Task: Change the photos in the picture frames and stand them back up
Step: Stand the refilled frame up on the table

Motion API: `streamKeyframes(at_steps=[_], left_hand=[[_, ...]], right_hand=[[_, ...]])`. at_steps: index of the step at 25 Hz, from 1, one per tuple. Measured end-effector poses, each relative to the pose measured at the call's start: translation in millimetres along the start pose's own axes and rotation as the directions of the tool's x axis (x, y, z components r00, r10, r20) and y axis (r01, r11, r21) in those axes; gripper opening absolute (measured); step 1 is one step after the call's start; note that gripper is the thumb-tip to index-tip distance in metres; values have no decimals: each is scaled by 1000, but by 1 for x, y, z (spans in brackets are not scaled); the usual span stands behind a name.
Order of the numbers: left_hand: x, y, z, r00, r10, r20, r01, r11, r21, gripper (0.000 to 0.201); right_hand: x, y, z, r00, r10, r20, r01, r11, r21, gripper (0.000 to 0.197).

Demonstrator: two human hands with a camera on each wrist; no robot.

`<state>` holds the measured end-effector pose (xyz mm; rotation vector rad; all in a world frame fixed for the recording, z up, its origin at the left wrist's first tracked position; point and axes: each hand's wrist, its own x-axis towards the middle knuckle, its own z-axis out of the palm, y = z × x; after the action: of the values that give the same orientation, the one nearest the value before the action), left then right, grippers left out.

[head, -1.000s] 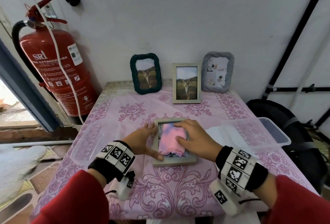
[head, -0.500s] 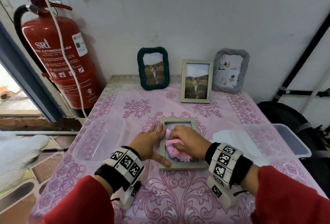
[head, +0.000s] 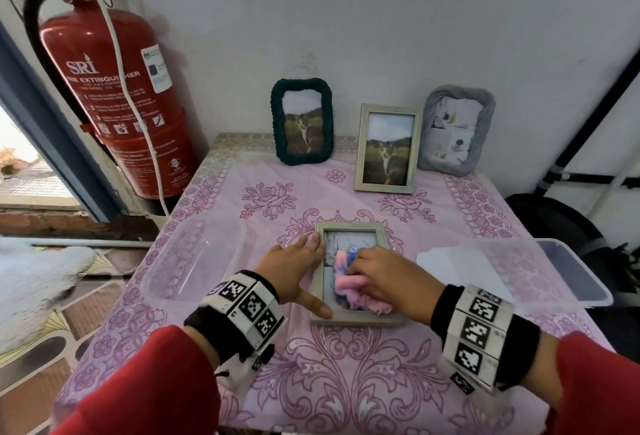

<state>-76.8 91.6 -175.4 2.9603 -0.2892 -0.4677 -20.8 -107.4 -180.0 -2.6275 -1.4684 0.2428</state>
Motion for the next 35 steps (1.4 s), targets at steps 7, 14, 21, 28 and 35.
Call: streamKeyframes(at_steps=[7,14,21,28,35], left_hand=[[0,-1,0,1000,18,8,-18,1000,-6,116],[1,2,1,1000,6,-4,-6,1000,24,117],[1,7,-5,999,-18,39,15,995,97,118],[1,4,-3,999,3,47,-5,999,37,119],[1,2,-1,999,16,37,-15,1000,-21,118]], right_hand=[[42,21,-6,993,97,-65,-90,992,91,18],[17,7,4,999,-51,-10,52,989,137,36],[-10,-7,-1,998,-65,-12,65,998,16,27],[26,23,-9,996,86,18,-83,990,-112,30],[32,10,-10,999,-15,35,11,993,118,30]])
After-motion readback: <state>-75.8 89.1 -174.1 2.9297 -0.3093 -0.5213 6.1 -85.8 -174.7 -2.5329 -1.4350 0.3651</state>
